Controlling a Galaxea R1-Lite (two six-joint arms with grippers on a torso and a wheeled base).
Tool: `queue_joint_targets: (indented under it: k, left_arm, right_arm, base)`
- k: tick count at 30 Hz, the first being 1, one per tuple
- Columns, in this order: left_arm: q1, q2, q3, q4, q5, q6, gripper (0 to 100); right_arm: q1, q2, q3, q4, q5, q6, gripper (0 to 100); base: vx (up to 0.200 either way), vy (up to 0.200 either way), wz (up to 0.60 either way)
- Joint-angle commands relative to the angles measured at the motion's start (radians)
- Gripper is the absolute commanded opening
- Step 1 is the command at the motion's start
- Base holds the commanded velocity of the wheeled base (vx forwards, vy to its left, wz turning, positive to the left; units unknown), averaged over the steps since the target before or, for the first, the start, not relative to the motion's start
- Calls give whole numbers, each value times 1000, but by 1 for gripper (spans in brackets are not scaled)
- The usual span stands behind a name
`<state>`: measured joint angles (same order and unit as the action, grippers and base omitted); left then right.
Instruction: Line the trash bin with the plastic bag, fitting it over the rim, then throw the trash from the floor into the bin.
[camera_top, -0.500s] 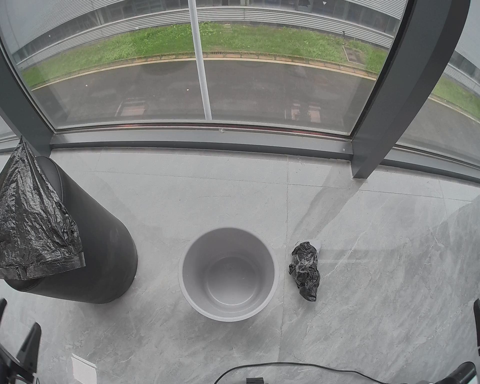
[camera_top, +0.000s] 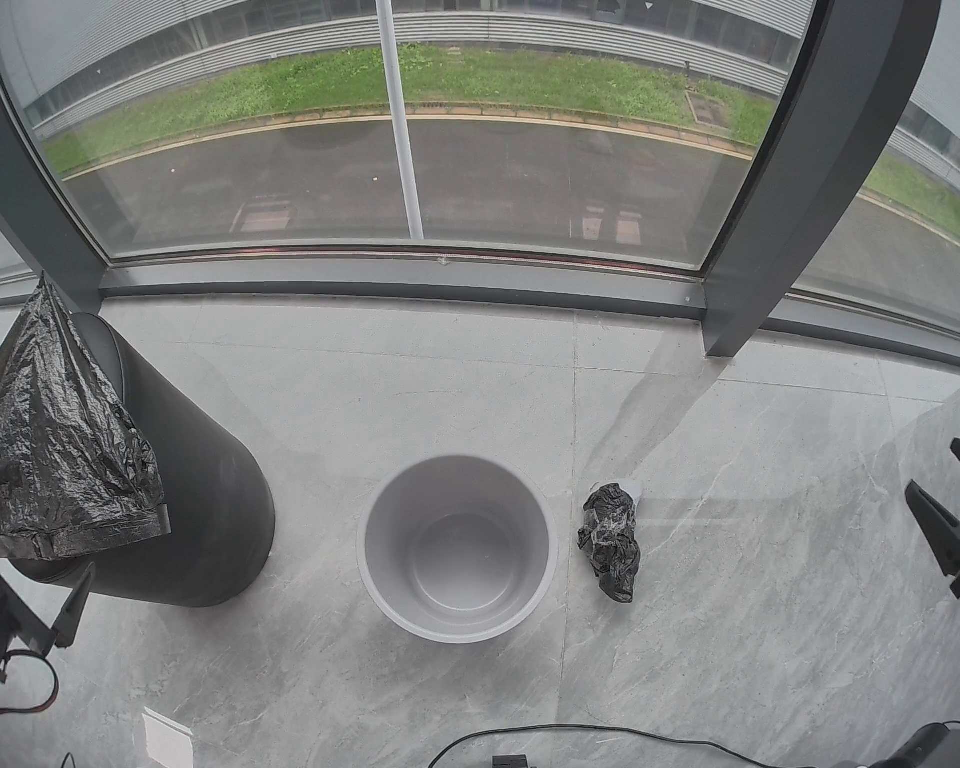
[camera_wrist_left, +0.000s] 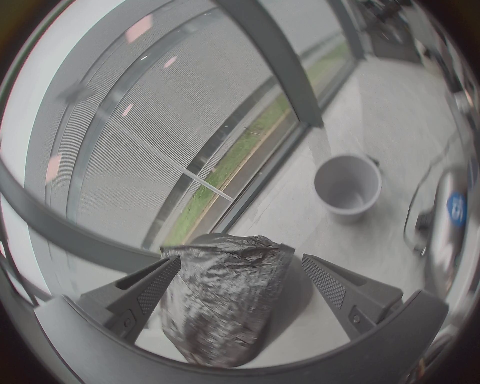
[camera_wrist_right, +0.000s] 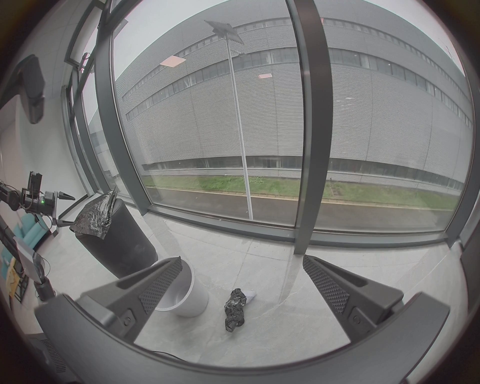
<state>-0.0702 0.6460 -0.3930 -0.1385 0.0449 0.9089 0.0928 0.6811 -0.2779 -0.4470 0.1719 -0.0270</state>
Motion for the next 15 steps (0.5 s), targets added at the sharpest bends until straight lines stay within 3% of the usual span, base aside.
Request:
queue_joint_targets:
  k: [1, 10, 15]
  left_arm:
    - [-49, 472, 80, -351, 82, 508, 100]
    - [-118, 669, 151, -633, 164, 584, 100]
    - [-118, 617, 161, -642, 197, 613, 100]
  right_arm:
    - [56, 519, 36, -312, 28, 39, 100]
    - [-27, 615, 69, -464, 28, 38, 100]
    - [-50, 630, 65, -466, 29, 38, 100]
  base:
    - [0, 0, 0]
    - [0, 0, 0]
    - [0, 0, 0]
